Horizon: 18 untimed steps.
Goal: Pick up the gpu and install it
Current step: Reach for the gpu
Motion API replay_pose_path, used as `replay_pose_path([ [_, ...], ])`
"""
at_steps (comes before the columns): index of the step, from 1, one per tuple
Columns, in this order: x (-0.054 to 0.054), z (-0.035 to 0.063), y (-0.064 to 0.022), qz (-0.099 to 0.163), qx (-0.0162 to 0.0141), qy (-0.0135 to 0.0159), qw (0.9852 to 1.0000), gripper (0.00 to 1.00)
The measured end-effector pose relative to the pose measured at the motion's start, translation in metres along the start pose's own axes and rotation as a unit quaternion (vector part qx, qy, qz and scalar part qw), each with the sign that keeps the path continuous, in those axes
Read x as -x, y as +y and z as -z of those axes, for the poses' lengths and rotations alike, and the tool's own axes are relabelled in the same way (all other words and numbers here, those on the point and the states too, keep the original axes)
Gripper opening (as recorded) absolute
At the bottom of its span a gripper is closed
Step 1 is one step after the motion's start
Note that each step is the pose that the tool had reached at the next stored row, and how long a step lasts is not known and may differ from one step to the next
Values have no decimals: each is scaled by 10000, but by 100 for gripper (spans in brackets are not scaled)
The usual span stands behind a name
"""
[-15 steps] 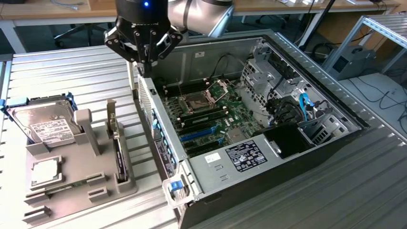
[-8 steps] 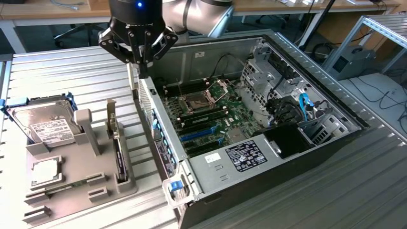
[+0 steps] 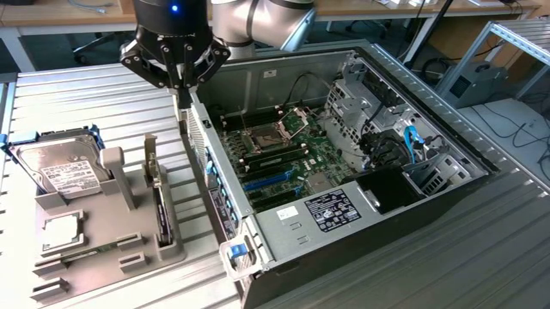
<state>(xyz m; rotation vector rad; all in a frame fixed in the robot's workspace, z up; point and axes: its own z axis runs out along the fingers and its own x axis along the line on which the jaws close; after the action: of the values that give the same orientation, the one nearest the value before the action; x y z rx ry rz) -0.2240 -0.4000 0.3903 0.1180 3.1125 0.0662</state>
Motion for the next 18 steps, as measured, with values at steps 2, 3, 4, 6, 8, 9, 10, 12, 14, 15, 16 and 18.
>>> replay_pose_path([
  [2,-32,0,-14,0,0,0,10000,11],
  [3,-45,0,-27,0,0,0,10000,11],
  [4,-52,0,-44,1,0,0,10000,11],
  [6,-64,-1,-70,0,0,0,10000,11],
  [8,-80,-1,-103,0,0,0,10000,11],
  [9,-84,-1,-117,0,0,0,10000,11],
  [10,-87,-1,-132,0,0,0,10000,11],
  [12,-93,-2,-161,0,0,0,10000,11],
  [14,-97,-3,-189,0,0,0,10000,11],
  [15,-100,-3,-204,0,0,0,10000,11],
  [16,-103,-3,-218,0,0,0,10000,11],
  [18,-110,-3,-244,0,0,0,10000,11],
])
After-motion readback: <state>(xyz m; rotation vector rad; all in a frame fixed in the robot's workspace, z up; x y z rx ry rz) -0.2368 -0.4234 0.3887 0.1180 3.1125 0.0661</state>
